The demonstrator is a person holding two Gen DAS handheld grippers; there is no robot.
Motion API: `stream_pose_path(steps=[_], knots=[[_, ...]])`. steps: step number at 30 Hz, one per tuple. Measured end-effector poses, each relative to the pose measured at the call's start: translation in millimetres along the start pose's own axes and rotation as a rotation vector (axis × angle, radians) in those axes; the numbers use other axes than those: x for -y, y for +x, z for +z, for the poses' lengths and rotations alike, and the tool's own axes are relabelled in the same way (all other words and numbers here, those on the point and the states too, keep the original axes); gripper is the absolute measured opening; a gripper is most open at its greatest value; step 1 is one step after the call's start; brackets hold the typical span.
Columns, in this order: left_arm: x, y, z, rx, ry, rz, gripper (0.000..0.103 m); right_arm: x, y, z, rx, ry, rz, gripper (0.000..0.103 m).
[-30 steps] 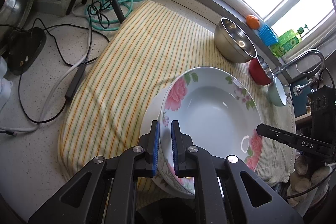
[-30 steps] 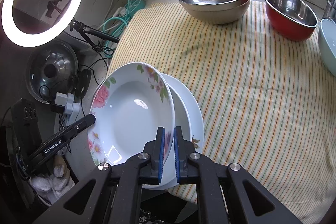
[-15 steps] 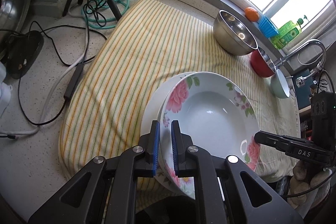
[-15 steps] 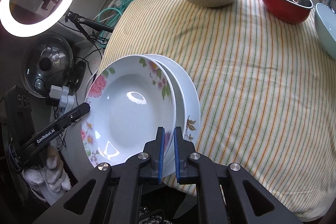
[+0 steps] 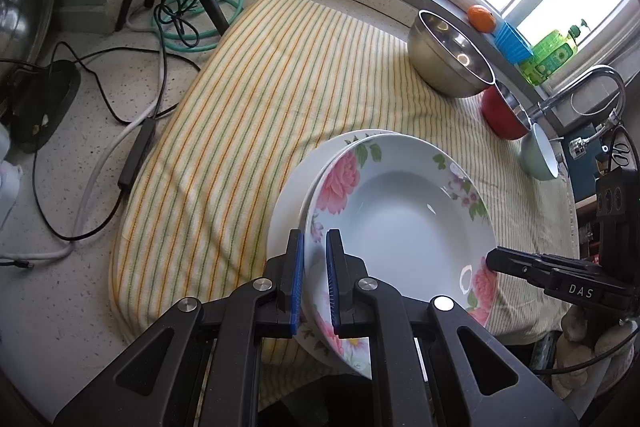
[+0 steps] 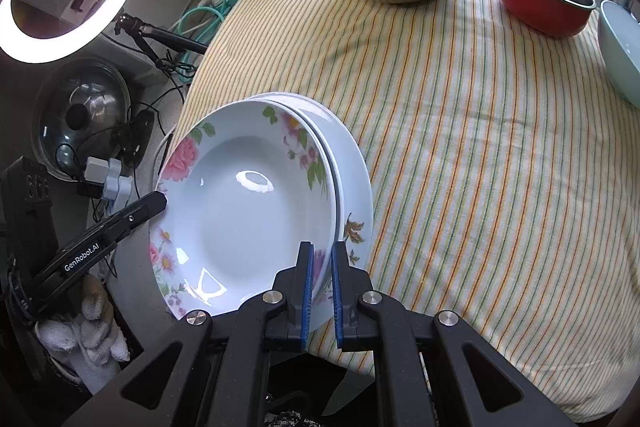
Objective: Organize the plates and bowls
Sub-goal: 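Lower the pink-flower plate onto the stack with the right gripper while the left gripper holds it, then open both grippers and release the plate stack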
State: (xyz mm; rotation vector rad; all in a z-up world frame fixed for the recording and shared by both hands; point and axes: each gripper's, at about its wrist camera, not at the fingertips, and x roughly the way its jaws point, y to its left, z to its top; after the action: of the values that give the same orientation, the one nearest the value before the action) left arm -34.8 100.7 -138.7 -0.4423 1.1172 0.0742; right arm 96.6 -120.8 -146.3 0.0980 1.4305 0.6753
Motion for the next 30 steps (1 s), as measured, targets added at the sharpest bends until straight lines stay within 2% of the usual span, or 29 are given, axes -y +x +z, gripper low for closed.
stream_pose_path(steps=[15,30], knots=[[1.2,3.6,-0.1,0.001,0.022,0.009,0.009,-4.6,5.2,1.2,0.004,-0.045,-0.056,0.009],[1.7,3.7,-0.2,-0.002,0.035,0.014,0.009,-7.2,5.9,3.0,0.003,-0.064,-0.07,0.011]])
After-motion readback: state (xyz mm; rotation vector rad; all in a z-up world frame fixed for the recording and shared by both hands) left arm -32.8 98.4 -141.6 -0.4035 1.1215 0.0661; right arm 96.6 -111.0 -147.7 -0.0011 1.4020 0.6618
